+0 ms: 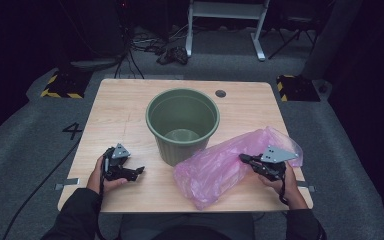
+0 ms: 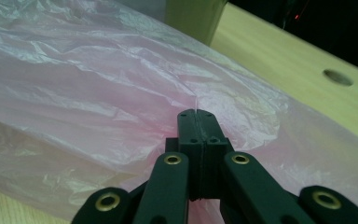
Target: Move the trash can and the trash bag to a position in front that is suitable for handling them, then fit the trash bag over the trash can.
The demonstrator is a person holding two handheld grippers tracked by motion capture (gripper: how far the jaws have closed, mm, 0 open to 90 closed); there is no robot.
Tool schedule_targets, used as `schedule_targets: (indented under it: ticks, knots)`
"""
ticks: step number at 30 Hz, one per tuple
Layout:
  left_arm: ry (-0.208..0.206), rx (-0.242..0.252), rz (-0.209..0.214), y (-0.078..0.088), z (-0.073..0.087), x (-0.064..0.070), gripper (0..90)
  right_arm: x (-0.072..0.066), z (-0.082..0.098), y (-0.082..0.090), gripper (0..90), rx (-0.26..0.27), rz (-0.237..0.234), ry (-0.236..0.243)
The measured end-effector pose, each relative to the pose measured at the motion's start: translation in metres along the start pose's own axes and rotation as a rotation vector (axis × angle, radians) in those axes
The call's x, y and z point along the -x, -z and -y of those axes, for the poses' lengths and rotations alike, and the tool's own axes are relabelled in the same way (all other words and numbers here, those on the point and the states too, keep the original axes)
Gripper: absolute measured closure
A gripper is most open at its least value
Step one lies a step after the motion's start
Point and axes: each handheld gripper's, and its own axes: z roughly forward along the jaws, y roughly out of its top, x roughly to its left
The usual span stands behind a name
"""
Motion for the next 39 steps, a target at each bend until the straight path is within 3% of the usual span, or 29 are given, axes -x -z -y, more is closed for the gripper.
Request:
schedule_targets:
  ticks: [3,10,16,19,20,24,39]
  knots:
    - [-0.001,0.000,0.000,0.000,0.000,0.000,14.5,0.002,-0.004,0.013,90.0,0.051,0.009,0.001]
    - [0.000,-0.003,-0.002,0.000,0.000,0.000,14.5,0.004,-0.010,0.035,90.0,0.113,0.024,0.021]
    - [0.003,-0.002,-0.004,0.000,0.000,0.000,14.5,0.005,-0.015,0.039,90.0,0.135,0.033,0.020]
    - [0.004,-0.003,-0.004,0.000,0.000,0.000,14.5,0.006,-0.022,0.043,90.0,0.180,0.032,0.023]
    - [0.005,-0.001,-0.004,-0.001,-0.001,0.000,14.4,0.007,-0.025,0.048,90.0,0.225,0.012,0.027]
    - [-0.005,-0.001,0.003,-0.001,-0.002,-0.001,14.1,0.009,-0.030,0.057,90.0,0.282,0.006,0.033]
    - [-0.006,-0.003,0.002,-0.003,-0.003,-0.002,13.2,0.001,-0.046,0.091,90.0,0.375,0.035,0.076]
